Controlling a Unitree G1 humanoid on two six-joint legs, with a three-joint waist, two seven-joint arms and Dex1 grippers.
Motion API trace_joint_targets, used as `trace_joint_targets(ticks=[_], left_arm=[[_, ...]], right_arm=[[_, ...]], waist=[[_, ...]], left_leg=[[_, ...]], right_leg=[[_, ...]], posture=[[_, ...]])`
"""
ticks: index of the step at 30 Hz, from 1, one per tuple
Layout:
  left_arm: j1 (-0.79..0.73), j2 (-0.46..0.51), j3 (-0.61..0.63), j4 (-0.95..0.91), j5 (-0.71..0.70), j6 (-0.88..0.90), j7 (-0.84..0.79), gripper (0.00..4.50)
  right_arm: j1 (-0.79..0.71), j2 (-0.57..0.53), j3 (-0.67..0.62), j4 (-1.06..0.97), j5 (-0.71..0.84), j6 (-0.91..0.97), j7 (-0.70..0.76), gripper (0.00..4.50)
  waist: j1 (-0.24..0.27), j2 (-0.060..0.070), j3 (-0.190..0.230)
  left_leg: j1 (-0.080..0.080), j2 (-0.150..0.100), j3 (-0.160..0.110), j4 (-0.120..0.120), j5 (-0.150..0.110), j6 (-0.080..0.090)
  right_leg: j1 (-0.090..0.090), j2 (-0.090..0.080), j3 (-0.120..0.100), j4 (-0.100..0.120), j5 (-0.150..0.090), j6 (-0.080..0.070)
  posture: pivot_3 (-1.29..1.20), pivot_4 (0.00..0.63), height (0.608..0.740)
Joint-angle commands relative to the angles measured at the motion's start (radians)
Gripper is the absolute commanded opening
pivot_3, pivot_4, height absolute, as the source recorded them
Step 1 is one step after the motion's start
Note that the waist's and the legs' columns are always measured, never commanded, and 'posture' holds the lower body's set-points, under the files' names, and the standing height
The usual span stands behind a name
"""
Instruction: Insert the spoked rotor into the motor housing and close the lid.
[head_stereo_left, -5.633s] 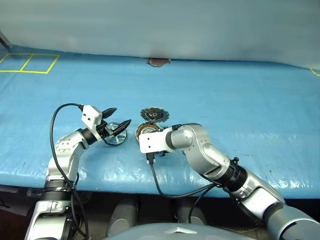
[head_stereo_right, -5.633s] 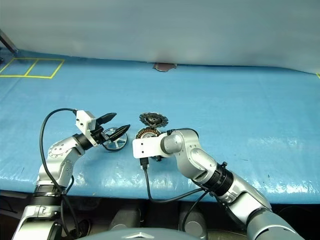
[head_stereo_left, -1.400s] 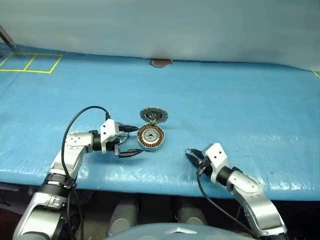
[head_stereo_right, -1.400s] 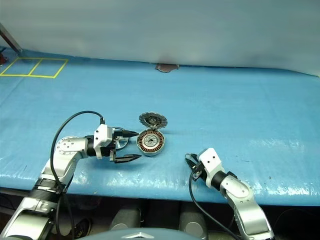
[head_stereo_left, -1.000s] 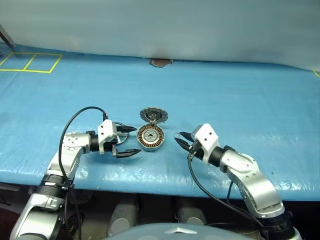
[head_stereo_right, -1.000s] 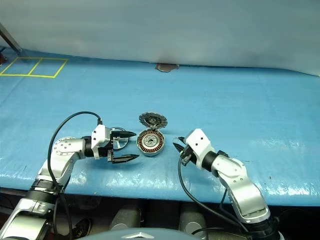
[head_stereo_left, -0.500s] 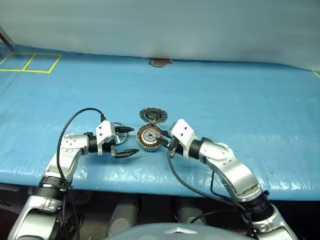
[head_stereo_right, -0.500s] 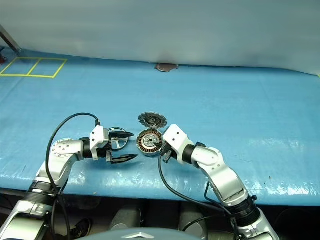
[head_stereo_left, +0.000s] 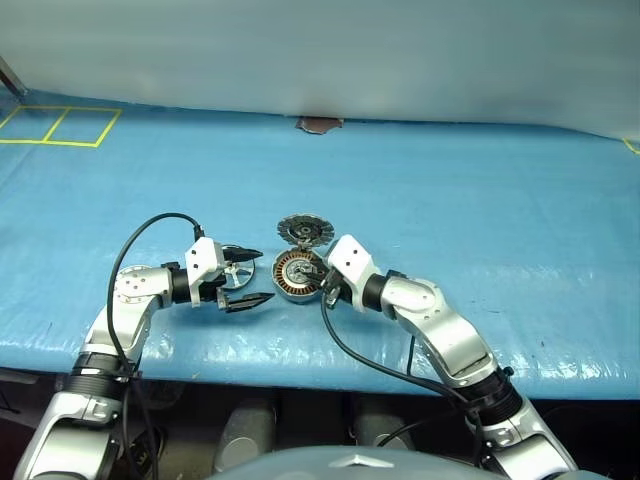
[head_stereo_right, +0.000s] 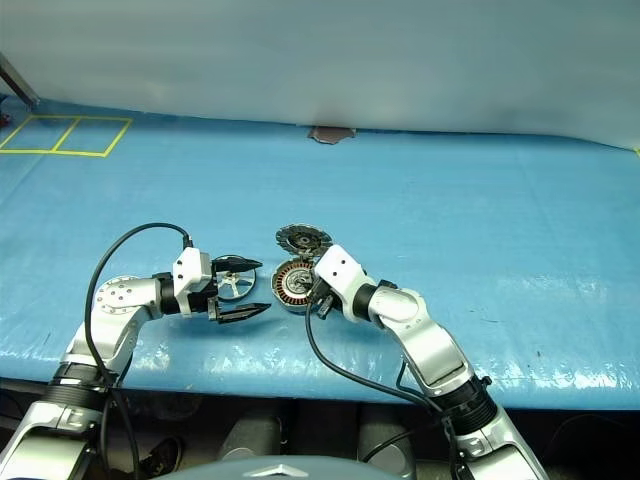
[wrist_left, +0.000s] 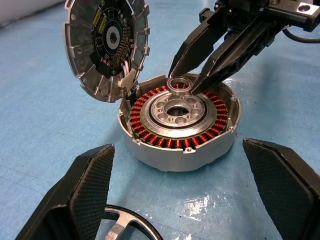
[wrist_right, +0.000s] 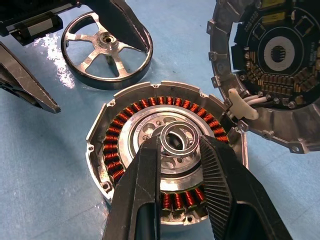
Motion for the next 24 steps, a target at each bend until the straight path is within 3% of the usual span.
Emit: trace_joint_targets(ticks=[1,24], left_arm=[[0.003,0.008,0.022,-0.020,0.000,-0.019,0.008,4.50],[0.015,0.011,0.023,-0.024,0.008,-0.030,0.030,4.50]], right_arm=[[-0.020,0.012,0.006,-0.007,-0.006,-0.023,0.002,0.77],[-0.032,0.044,0.023,0.054,-0.039,-0.041,0.005,0.77]], waist=[[0.000,0.000,0.000],[-0.006,0.000,0.000]], left_leg=[[0.000,0.000,0.000,0.000,0.000,0.000],[0.000,0.000,0.000,0.000,0.000,0.000]], right_leg=[[0.000,0.000,0.000,0.000,0.000,0.000],[0.000,0.000,0.000,0.000,0.000,0.000]], posture=[[0.00,0.150,0.740],[0.00,0.150,0.740]])
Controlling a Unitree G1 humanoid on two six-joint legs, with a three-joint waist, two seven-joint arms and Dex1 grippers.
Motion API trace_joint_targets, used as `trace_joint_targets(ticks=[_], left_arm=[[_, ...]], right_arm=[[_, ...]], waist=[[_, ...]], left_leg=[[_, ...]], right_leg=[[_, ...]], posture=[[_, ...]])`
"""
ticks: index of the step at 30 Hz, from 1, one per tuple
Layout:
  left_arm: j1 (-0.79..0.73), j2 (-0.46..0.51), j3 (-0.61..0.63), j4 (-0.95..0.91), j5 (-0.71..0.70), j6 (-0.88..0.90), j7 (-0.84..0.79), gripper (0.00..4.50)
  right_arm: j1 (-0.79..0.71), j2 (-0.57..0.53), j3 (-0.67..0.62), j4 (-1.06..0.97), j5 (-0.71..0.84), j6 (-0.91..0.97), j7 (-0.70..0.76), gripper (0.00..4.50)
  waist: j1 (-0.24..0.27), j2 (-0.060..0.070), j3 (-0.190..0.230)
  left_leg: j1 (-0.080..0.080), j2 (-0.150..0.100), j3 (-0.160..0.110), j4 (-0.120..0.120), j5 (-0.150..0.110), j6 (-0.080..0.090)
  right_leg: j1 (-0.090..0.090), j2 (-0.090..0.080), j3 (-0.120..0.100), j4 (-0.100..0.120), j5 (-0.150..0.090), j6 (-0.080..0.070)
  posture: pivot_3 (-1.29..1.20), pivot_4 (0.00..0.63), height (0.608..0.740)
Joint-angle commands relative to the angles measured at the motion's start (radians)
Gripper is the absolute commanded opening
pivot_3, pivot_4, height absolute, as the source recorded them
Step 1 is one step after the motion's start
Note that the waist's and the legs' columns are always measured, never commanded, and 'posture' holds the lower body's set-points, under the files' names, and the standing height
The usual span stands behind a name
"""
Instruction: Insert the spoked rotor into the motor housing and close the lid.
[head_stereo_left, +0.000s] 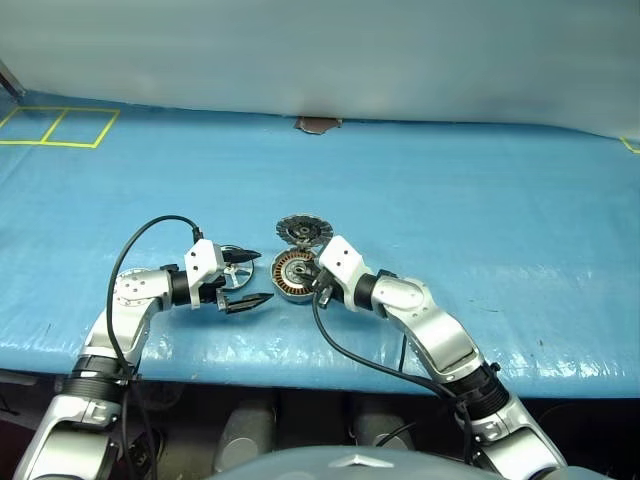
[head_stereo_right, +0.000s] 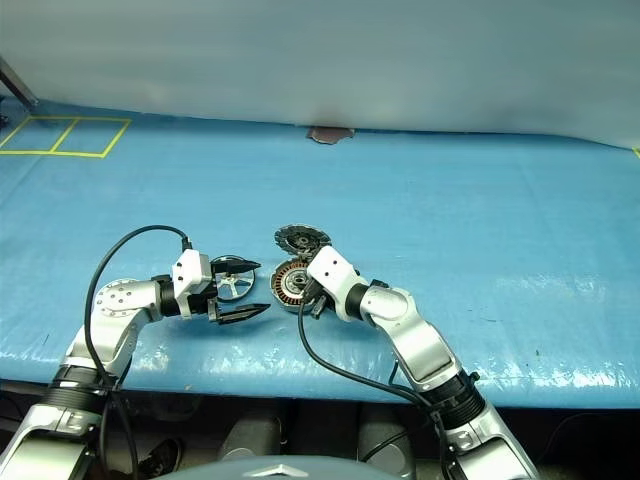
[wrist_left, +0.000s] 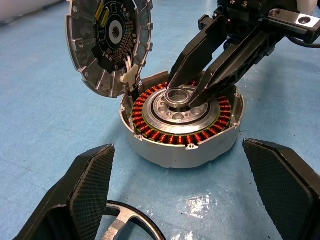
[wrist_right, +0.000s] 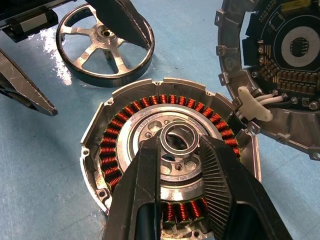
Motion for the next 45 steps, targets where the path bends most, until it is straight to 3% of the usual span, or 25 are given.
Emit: trace_joint_targets(ticks=[1,18,21,36,40,41,42,44,45], left_arm=[[0.001,0.011,0.022,-0.023,0.002,-0.021,0.006,4.50],[-0.010,0.010,0.022,-0.007,0.009,-0.036,0.018,4.50],[-0.011,0.010,0.021,-0.007,0.009,-0.036,0.018,4.50],[-0.016,0.006,0.017,0.002,0.014,-0.042,0.019,4.50],[-0.019,0.003,0.016,0.005,0.017,-0.044,0.020,4.50],[-0.020,0.002,0.016,0.007,0.019,-0.046,0.020,4.50],[-0.020,0.002,0.017,0.008,0.019,-0.046,0.020,4.50],[-0.021,0.001,0.018,0.009,0.022,-0.048,0.020,4.50],[-0.021,0.000,0.018,0.009,0.022,-0.048,0.020,4.50]], right_arm=[[-0.009,0.005,0.001,-0.011,-0.003,-0.015,0.003,0.77],[0.007,-0.003,0.001,-0.029,0.021,0.006,0.039,0.77],[0.007,0.001,-0.003,-0.026,0.006,-0.011,0.020,1.69],[0.004,0.000,-0.016,-0.096,0.029,0.000,0.020,1.69],[0.005,0.006,-0.020,-0.087,0.033,0.004,0.014,0.82],[0.006,0.007,-0.020,-0.081,0.033,0.003,0.013,0.82],[0.006,0.008,-0.018,-0.073,0.031,0.000,0.011,0.43],[0.005,0.008,-0.016,-0.062,0.025,-0.004,0.008,0.06],[0.005,0.008,-0.015,-0.057,0.024,-0.006,0.007,0.06]], waist=[[0.000,0.000,0.000],[0.000,0.000,0.000],[0.000,0.000,0.000],[0.000,0.000,0.000],[0.000,0.000,0.000],[0.000,0.000,0.000],[0.000,0.000,0.000],[0.000,0.000,0.000],[0.000,0.000,0.000]], left_leg=[[0.000,0.000,0.000,0.000,0.000,0.000],[0.000,0.000,0.000,0.000,0.000,0.000],[0.000,0.000,0.000,0.000,0.000,0.000],[0.000,0.000,0.000,0.000,0.000,0.000],[0.000,0.000,0.000,0.000,0.000,0.000],[0.000,0.000,0.000,0.000,0.000,0.000],[0.000,0.000,0.000,0.000,0.000,0.000],[0.000,0.000,0.000,0.000,0.000,0.000],[0.000,0.000,0.000,0.000,0.000,0.000]], right_leg=[[0.000,0.000,0.000,0.000,0.000,0.000],[0.000,0.000,0.000,0.000,0.000,0.000],[0.000,0.000,0.000,0.000,0.000,0.000],[0.000,0.000,0.000,0.000,0.000,0.000],[0.000,0.000,0.000,0.000,0.000,0.000],[0.000,0.000,0.000,0.000,0.000,0.000],[0.000,0.000,0.000,0.000,0.000,0.000],[0.000,0.000,0.000,0.000,0.000,0.000],[0.000,0.000,0.000,0.000,0.000,0.000]], posture=[[0.00,0.150,0.740],[0.00,0.150,0.740],[0.00,0.150,0.740],[0.00,0.150,0.740],[0.00,0.150,0.740],[0.00,0.150,0.740],[0.00,0.150,0.740],[0.00,0.150,0.740],[0.00,0.150,0.740]])
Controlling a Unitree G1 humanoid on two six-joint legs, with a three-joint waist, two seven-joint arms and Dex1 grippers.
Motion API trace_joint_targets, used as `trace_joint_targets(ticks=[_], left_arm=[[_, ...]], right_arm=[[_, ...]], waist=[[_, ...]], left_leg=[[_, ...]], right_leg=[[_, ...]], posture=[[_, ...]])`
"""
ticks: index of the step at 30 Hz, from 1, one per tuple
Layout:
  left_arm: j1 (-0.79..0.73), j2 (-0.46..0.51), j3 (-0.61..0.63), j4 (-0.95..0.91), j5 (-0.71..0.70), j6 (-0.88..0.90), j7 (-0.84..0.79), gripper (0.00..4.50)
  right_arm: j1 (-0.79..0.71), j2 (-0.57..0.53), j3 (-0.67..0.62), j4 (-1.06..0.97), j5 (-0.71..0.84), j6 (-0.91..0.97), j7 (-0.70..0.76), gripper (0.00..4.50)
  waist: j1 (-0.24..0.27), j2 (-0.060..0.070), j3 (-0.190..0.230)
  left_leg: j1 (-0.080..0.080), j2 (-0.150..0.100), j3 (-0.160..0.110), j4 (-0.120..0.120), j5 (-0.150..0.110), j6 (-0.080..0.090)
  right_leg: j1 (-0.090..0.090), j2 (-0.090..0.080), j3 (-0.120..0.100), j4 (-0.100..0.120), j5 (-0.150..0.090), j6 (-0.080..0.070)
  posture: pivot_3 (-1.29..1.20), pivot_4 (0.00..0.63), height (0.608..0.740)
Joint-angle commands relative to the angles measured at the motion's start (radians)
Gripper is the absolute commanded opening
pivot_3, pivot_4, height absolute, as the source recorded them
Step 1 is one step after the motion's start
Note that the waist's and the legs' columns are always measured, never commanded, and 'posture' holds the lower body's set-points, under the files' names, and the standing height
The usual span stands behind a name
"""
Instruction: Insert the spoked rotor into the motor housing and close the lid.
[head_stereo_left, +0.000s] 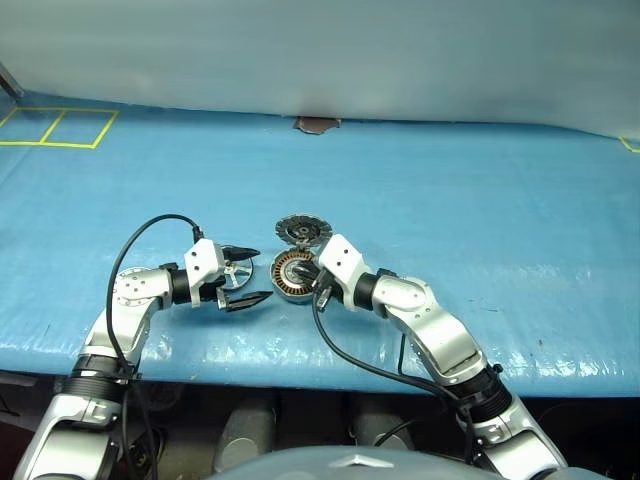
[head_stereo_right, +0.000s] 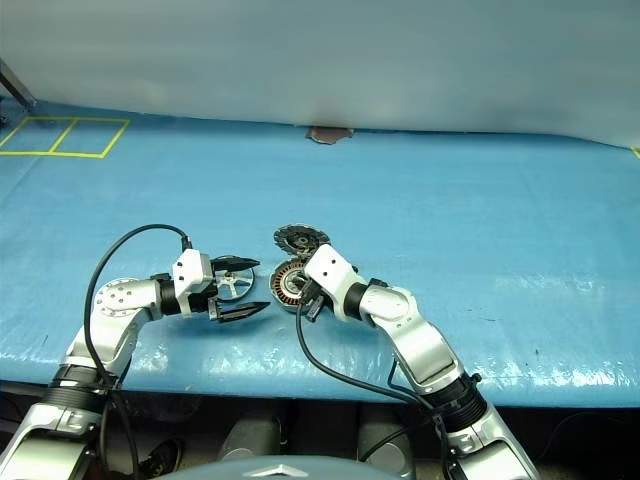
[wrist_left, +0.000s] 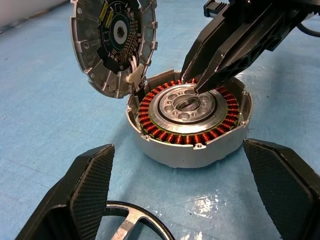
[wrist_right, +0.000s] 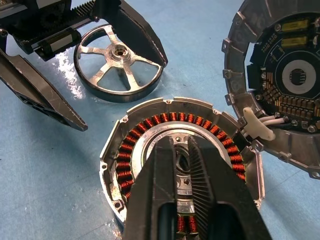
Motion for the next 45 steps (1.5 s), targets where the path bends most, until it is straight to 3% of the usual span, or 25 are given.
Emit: trace_joint_targets(ticks=[1,45], left_arm=[[-0.013,0.001,0.019,0.002,-0.001,-0.018,0.006,4.50],[0.003,0.007,0.024,-0.005,0.006,-0.017,0.029,4.50]], right_arm=[[-0.004,0.008,-0.010,-0.008,0.002,-0.014,-0.008,0.06],[-0.032,0.061,0.042,0.078,-0.041,-0.033,-0.021,0.06]], waist=[[0.000,0.000,0.000],[-0.001,0.000,0.000]], left_leg=[[0.000,0.000,0.000,0.000,0.000,0.000],[0.000,0.000,0.000,0.000,0.000,0.000]], right_leg=[[0.000,0.000,0.000,0.000,0.000,0.000],[0.000,0.000,0.000,0.000,0.000,0.001]], posture=[[0.00,0.150,0.740],[0.00,0.150,0.740]])
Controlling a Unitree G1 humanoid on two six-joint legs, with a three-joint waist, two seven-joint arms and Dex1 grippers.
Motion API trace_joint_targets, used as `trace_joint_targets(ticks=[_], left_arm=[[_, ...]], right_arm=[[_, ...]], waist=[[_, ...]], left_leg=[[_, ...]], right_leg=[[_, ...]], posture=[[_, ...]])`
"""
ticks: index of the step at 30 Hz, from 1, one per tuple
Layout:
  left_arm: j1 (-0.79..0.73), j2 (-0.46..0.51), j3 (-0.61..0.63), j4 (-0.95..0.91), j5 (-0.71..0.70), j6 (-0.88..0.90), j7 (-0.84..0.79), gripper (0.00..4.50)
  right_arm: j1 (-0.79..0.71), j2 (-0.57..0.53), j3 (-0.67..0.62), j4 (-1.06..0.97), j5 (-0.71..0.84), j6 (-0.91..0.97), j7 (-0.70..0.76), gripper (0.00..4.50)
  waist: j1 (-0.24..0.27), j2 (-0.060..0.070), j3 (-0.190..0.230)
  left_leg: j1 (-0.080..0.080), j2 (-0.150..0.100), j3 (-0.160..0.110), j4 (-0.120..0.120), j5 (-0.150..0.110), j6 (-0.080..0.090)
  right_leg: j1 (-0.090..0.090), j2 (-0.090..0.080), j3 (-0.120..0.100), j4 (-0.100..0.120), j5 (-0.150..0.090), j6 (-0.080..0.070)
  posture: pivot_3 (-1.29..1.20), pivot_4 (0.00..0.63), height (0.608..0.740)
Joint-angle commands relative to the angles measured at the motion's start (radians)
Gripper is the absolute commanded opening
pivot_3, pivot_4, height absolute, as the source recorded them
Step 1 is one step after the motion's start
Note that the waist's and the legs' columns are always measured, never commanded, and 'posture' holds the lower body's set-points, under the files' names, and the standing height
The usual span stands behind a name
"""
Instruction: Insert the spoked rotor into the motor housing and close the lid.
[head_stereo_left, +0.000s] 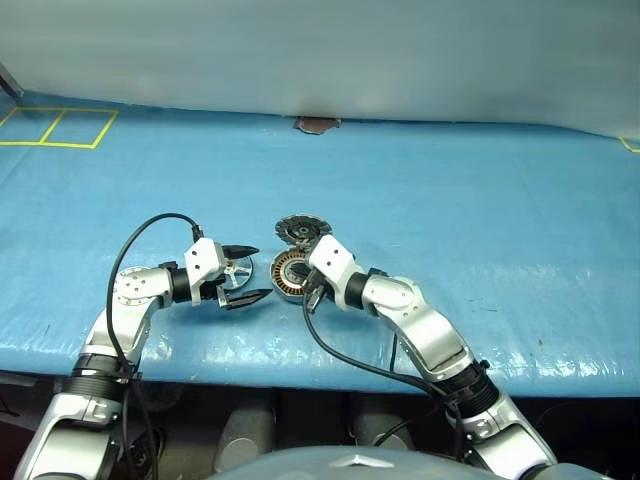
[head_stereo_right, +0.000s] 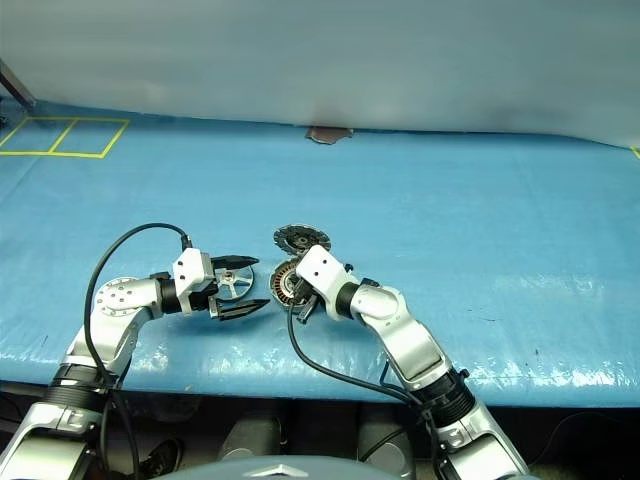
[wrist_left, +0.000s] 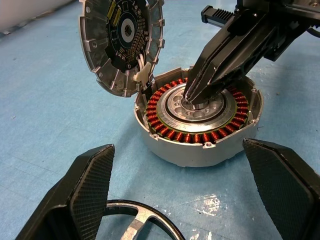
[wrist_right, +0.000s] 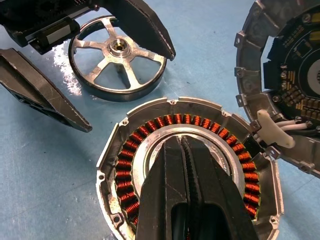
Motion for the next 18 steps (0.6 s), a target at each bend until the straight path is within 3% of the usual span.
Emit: trace_joint_targets(ticks=[1,8,18], left_arm=[[0.004,0.007,0.024,-0.009,-0.003,-0.014,0.007,4.50],[0.007,0.010,0.025,-0.012,-0.003,-0.012,0.007,4.50],[0.005,0.011,0.025,-0.009,-0.009,-0.003,0.000,4.50]], right_arm=[[-0.005,0.015,0.004,0.016,-0.003,-0.024,-0.006,0.06],[0.003,0.019,-0.001,0.047,-0.012,-0.041,-0.013,0.06],[-0.008,-0.005,-0.034,-0.098,0.004,-0.012,-0.013,0.06]], waist=[[0.000,0.000,0.000],[0.000,0.000,0.000],[0.000,0.000,0.000]], left_leg=[[0.000,0.000,0.000,0.000,0.000,0.000],[0.002,0.000,0.000,0.000,0.000,0.000],[0.001,0.000,0.000,-0.001,0.000,0.000]], right_leg=[[0.000,0.000,0.000,0.000,0.000,0.000],[0.001,0.000,0.000,0.000,0.000,-0.001],[0.000,0.000,0.000,0.000,0.000,0.000]], posture=[[0.00,0.150,0.740],[0.00,0.150,0.740],[0.00,0.150,0.740]])
